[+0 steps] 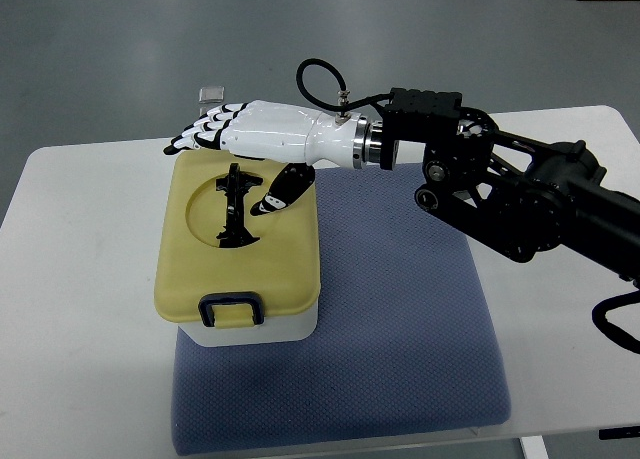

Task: Open white storage box with right hand
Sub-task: 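Lower the right hand onto the lid's black handle and grasp it, then lift the yellow lid off the white box with the right hand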

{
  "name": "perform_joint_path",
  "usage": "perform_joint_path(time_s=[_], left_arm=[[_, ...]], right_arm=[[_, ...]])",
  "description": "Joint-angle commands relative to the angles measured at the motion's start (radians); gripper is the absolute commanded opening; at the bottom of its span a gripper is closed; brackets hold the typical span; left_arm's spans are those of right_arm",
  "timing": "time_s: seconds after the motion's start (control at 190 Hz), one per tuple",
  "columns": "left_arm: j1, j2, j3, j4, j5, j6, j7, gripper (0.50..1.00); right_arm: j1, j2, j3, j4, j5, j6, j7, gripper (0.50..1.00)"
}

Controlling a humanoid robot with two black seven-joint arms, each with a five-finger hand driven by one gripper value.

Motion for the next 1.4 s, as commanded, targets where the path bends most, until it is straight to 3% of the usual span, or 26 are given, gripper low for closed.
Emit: perform_joint_path(time_s=[0.0, 0.068, 0.248, 0.321, 0.516, 1.069, 1.396], left_arm=[[0.000, 0.000, 0.000, 0.000, 0.000, 0.000, 0.000, 1.000], [0.000, 0.000, 0.000, 0.000, 0.000, 0.000, 0.000, 1.000], [0.000, 0.000, 0.000, 0.000, 0.000, 0.000, 0.000, 1.000], [0.000, 0.000, 0.000, 0.000, 0.000, 0.000, 0.000, 1.000], [0.000, 0.000, 0.000, 0.000, 0.000, 0.000, 0.000, 1.000], [0.000, 0.000, -0.002, 0.000, 0.000, 0.000, 0.000, 1.000], [0.000, 0.000, 0.001, -0.002, 0.000, 0.000, 0.000, 1.000]], right_arm=[[-0.011, 0.022, 0.002, -0.006, -0.004, -0.028, -0.006, 0.944], [-0.019, 0.036, 0.002, -0.011, -0.004, -0.051, -0.010, 0.934], [-0.033, 0.071, 0.004, -0.030, -0.004, -0.093, -0.013, 0.848], [-0.039, 0.078, 0.004, -0.034, -0.004, -0.102, -0.026, 0.774], [-0.039, 0.081, 0.006, -0.035, -0.004, -0.114, -0.033, 0.503], [0.001, 0.032, 0.079, 0.002, 0.022, -0.120, -0.033, 0.500], [0.044, -0.202, 0.096, 0.109, 0.154, -0.104, -0.027, 0.500]])
